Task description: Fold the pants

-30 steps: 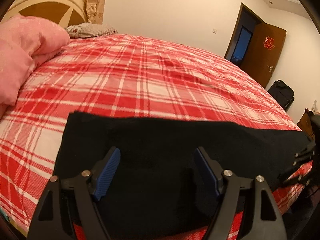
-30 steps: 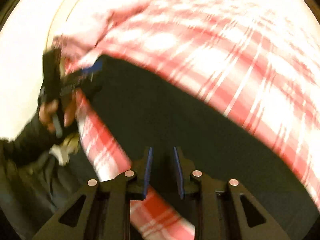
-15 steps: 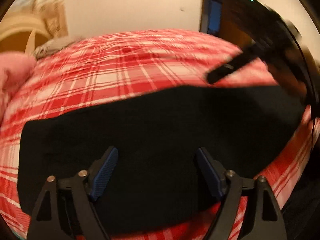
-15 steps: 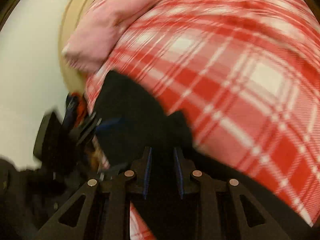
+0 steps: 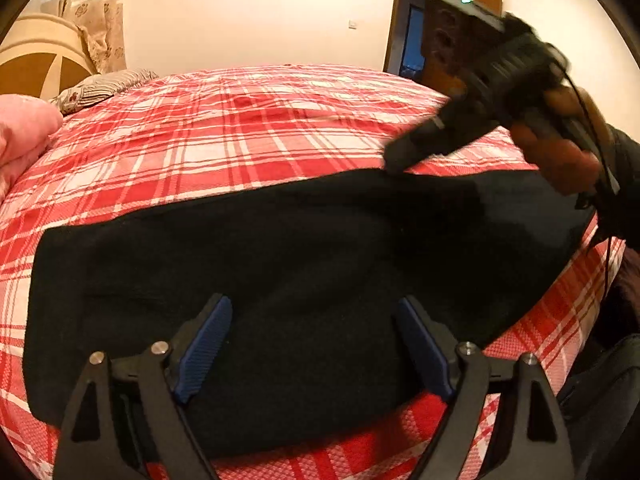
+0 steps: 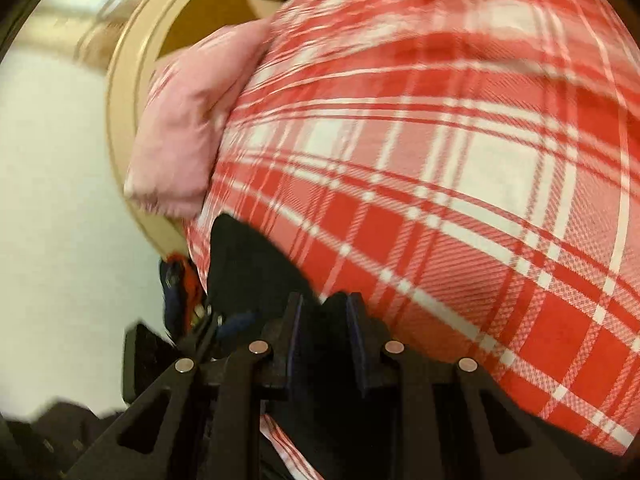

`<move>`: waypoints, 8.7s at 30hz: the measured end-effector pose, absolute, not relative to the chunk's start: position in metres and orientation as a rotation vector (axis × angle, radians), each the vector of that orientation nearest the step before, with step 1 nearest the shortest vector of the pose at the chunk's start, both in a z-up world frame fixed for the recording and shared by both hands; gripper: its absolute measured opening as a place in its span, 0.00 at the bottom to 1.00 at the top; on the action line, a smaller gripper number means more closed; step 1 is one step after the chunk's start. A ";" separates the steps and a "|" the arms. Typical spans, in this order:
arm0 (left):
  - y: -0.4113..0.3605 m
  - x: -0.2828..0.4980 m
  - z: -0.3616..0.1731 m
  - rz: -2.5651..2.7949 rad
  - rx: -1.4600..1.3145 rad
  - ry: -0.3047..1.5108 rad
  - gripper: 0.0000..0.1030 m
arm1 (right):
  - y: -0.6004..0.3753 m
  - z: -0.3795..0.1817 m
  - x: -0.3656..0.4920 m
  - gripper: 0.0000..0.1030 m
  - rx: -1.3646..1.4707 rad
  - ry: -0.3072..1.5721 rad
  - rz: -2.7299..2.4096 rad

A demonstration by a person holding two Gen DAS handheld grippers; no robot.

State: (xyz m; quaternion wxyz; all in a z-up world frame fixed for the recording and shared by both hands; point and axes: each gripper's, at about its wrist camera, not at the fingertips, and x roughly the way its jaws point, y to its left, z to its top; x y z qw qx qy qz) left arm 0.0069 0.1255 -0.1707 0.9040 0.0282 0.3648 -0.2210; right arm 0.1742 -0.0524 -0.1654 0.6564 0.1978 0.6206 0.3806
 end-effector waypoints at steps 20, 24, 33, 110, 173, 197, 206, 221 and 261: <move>0.130 0.003 -0.172 -0.474 0.035 0.726 0.87 | -0.048 -0.157 0.174 0.05 0.565 1.338 0.871; 0.129 0.002 -0.173 -0.473 0.039 0.720 0.87 | -0.048 -0.147 0.178 0.04 0.516 1.286 0.845; 0.127 0.001 -0.173 -0.462 0.045 0.721 0.87 | -0.046 -0.191 0.185 0.04 0.511 1.358 0.796; 0.286 0.104 -0.150 -0.086 -0.196 0.840 0.27 | -0.240 -0.140 0.056 0.39 0.384 1.071 0.435; 0.003 0.028 -0.154 -0.724 0.239 0.874 0.81 | -0.536 -0.104 -0.033 0.29 0.656 0.881 -0.194; 0.000 0.065 -0.154 -0.543 0.223 0.949 0.92 | -0.533 -0.102 -0.078 0.28 0.713 0.822 -0.222; -0.007 0.067 -0.156 -0.534 0.239 0.972 1.00 | -0.528 -0.109 -0.070 0.28 0.715 0.805 -0.199; -0.012 0.068 -0.130 -0.531 0.161 0.929 1.00 | -0.499 -0.075 -0.065 0.15 0.617 0.714 -0.139; -0.066 0.074 -0.130 -0.785 -0.054 1.043 0.87 | -0.270 -0.109 -0.019 0.40 0.190 0.909 0.473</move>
